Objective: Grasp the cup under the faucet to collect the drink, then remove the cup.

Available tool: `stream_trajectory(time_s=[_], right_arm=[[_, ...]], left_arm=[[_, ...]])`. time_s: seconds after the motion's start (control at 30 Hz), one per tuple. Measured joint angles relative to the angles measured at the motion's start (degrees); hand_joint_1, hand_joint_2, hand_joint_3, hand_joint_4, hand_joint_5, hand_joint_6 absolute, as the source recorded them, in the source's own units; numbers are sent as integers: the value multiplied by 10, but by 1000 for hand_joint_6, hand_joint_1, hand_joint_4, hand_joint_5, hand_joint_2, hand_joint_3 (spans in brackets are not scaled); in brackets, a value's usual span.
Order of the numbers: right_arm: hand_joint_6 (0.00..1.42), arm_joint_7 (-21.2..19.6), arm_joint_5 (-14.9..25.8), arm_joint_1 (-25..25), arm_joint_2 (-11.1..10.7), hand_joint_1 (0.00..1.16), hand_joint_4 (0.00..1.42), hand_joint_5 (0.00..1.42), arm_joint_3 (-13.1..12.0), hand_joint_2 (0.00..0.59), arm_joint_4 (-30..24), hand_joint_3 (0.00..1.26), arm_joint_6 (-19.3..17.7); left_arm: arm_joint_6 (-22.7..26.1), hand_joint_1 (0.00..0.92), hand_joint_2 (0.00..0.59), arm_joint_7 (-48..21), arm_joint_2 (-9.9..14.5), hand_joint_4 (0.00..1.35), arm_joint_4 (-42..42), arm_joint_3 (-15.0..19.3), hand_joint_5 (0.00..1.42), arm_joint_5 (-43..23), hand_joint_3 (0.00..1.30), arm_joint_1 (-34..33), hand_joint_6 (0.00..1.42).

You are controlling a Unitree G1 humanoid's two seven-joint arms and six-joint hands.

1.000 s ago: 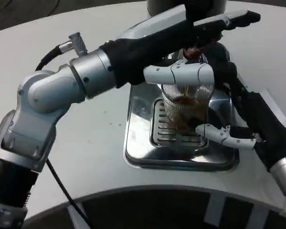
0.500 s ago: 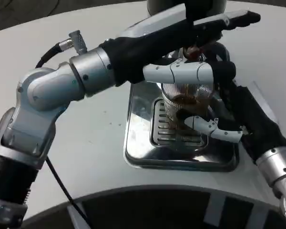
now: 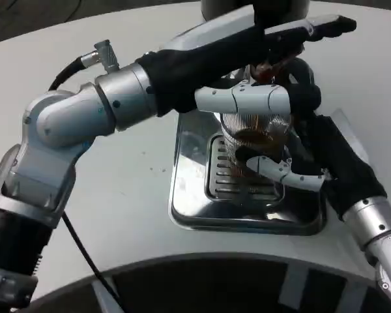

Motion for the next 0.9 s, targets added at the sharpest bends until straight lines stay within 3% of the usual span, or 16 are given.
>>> stream_trajectory(time_s=[0.6,0.9], right_arm=[[16,0,1,-2,6,821,44,158,14,223,12,0,-5],[32,-20,-8,-3,20,820,86,191,20,223,17,16,-7]], left_arm=[[-13,0,91,-2,0,24,15,-1,59,0,95,-6,77],[-18,0,91,-4,0,25,24,-1,59,0,95,-10,77]])
